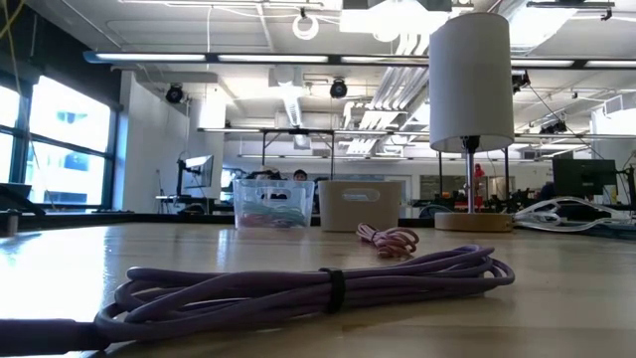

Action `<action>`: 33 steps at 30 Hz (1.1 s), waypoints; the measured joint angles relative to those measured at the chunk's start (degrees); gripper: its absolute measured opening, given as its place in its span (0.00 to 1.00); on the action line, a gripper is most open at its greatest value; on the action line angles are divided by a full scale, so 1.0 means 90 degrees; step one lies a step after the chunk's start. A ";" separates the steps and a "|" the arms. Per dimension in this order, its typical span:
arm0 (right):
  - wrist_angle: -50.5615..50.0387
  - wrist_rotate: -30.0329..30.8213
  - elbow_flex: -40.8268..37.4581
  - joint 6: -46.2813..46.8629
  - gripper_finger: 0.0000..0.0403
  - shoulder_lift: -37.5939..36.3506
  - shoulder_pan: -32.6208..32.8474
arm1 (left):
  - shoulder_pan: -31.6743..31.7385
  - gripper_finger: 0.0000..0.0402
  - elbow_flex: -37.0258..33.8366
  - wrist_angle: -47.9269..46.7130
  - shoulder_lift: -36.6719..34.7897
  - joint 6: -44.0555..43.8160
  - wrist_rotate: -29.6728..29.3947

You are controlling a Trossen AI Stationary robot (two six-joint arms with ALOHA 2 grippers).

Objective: Pick & Place USB Port
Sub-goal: Put the blue cable into the gray bin

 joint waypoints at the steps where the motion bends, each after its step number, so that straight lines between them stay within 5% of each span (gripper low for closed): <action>1: -0.0039 0.0172 0.0002 -0.0004 0.06 -0.0061 0.0000 | -0.0007 0.18 -0.0002 -0.0200 -0.0120 -0.0004 -0.0033; 6: -0.0349 0.0866 0.0002 0.0004 0.06 -0.0319 -0.0084 | 0.0001 0.19 0.0001 -0.0876 -0.0746 -0.0049 -0.0066; 13: -0.1150 0.0962 0.0007 0.1234 0.06 -0.0208 -0.0828 | -0.0016 0.19 0.0002 -0.2188 -0.1401 -0.0561 0.1206; 25: -0.1175 0.0663 0.0000 0.2801 0.06 0.0959 -0.2228 | -0.0133 0.19 0.0000 -0.4159 -0.1758 -0.0612 0.1103; 33: -0.1152 0.0664 0.0000 0.2889 0.06 0.1399 -0.2972 | -0.0123 0.19 -0.0002 -0.4779 -0.1748 -0.0580 0.1195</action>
